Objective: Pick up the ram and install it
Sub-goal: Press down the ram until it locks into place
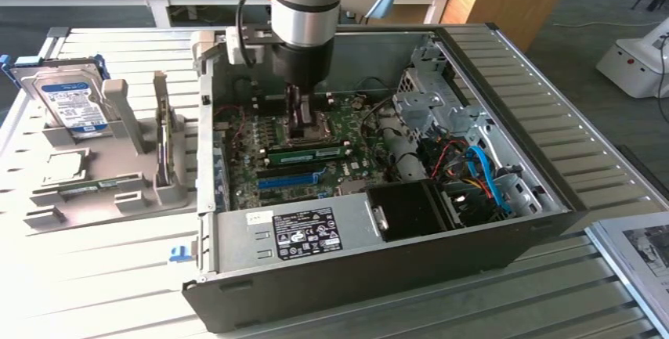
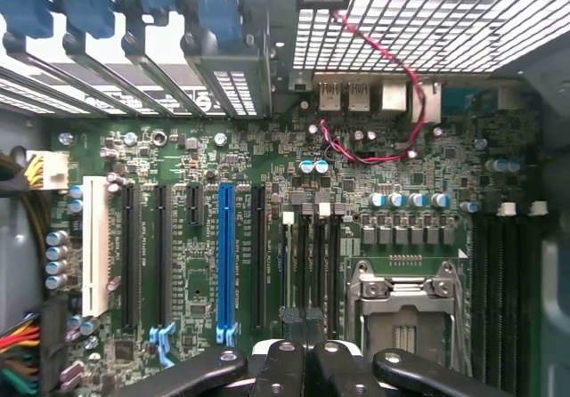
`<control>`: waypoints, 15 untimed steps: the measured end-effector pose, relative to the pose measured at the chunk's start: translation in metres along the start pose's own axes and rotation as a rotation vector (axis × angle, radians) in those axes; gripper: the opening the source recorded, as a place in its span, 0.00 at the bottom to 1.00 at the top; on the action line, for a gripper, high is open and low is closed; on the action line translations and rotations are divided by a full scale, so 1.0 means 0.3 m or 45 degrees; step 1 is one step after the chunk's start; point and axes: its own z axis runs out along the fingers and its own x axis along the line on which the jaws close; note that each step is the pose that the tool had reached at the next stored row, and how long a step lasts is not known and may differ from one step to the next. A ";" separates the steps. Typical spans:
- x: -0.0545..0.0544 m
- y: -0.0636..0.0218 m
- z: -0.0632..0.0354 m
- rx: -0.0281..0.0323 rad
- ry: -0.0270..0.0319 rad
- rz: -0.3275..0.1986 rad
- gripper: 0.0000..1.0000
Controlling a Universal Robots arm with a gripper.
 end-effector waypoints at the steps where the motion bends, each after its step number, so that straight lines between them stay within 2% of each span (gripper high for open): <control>1: 0.000 0.000 -0.009 0.0000 0.0000 0.000 0.10; 15: -0.001 -0.001 -0.118 -0.0011 0.0000 0.000 0.10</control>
